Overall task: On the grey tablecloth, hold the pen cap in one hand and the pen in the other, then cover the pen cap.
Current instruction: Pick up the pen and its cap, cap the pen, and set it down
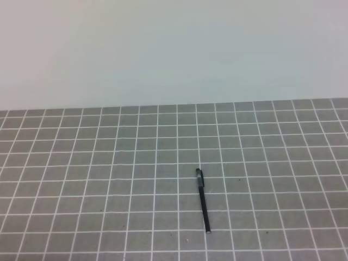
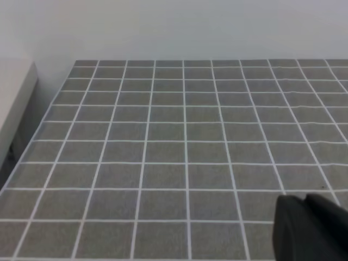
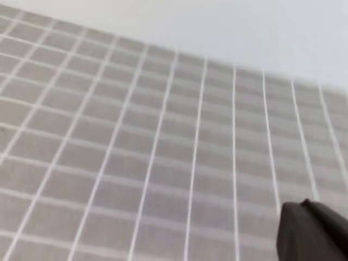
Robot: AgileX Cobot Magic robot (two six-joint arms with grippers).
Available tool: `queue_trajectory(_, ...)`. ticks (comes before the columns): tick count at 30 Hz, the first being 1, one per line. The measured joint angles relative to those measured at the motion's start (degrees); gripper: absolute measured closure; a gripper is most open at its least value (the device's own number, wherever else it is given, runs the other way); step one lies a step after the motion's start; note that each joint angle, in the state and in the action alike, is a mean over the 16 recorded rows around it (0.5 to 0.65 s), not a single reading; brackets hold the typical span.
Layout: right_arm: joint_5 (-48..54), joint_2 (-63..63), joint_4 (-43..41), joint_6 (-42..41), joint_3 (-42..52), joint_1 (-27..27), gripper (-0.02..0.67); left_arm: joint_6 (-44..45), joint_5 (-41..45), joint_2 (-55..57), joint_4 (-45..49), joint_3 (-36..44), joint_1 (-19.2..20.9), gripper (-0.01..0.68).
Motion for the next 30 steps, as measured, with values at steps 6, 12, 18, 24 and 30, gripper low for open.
queue_trajectory(6, -4.37, -10.39, 1.14, 2.87, 13.04, -4.69, 0.652, -0.09, -0.19, 0.0, -0.01, 0.0, 0.0, 0.675)
queue_trajectory(12, -1.92, -19.08, 1.68, 4.2, 18.83, -7.56, 0.652, -0.47, -0.25, 0.0, -0.01, 0.0, 0.0, 0.675)
queue_trajectory(18, 6.03, -25.91, 1.97, 4.34, 19.62, -8.89, 0.652, -0.86, -0.25, 0.0, -0.01, 0.0, 0.0, 0.675)
queue_trajectory(24, 12.35, -30.49, 2.38, 5.0, 19.76, -9.23, 0.652, -1.0, -0.25, -0.08, -0.02, 0.14, 0.0, 0.674)
queue_trajectory(30, 15.35, -32.82, 2.76, 5.73, 19.88, -9.22, 0.652, -1.0, -0.25, -0.08, -0.02, 0.14, 0.0, 0.674)
